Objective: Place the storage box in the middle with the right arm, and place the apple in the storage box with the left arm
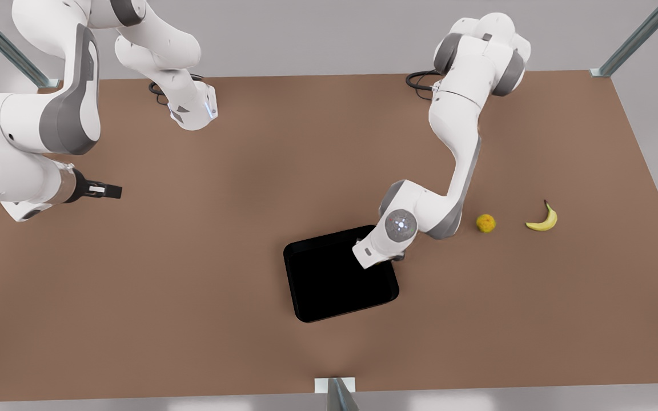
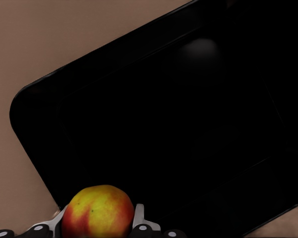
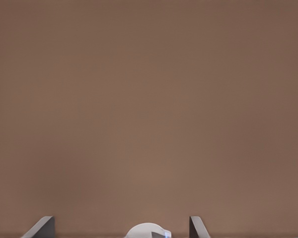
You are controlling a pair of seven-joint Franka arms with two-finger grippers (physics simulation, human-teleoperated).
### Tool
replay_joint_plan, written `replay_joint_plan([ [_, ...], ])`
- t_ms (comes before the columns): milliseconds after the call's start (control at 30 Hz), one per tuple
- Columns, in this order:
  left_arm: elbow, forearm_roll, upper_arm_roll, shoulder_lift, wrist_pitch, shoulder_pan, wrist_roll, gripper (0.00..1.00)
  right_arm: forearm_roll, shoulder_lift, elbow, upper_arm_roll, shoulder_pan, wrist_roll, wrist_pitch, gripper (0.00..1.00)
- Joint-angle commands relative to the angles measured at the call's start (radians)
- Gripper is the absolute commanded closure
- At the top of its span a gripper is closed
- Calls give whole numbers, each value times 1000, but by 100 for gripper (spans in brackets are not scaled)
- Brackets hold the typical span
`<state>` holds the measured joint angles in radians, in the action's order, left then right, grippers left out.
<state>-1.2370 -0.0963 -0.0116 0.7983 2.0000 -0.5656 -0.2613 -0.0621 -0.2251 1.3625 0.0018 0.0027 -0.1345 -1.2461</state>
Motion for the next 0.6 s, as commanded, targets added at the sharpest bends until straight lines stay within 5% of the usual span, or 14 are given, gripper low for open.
replay_joint_plan([
  [0, 30, -14, 1, 32, 54, -34, -743, 45, 1, 1, 0, 0, 0, 1, 0, 0],
  [33, 39, -14, 1, 44, 66, -34, -745, 45, 1, 1, 0, 0, 0, 1, 0, 0],
  [67, 44, -11, -1, 53, 68, -34, -742, 0, -1, 1, -2, 0, 0, 1, 0, 0],
  [167, 45, -14, -11, 38, 53, -30, -742, 0, 1, 1, -2, 0, -4, 1, 0, 0],
  [300, 184, -7, -28, -237, -636, 265, -233, 0, -18, 1, -23, -2, 3, 1, 0, 0],
  [367, 231, 33, -100, -304, -800, 274, -20, 0, -19, 1, -33, 0, 2, 1, -10, 0],
  [433, 231, 101, -100, -347, -846, 271, 163, 0, -18, 1, -33, -2, -7, 3, -13, 0],
  [500, -6, 144, -90, -570, -653, 274, 169, 0, -18, 1, -53, -2, -10, 3, -13, 0],
  [567, -4, 141, -91, -567, -684, 274, 171, 0, -16, 0, -59, -2, -15, 3, -15, 0],
])
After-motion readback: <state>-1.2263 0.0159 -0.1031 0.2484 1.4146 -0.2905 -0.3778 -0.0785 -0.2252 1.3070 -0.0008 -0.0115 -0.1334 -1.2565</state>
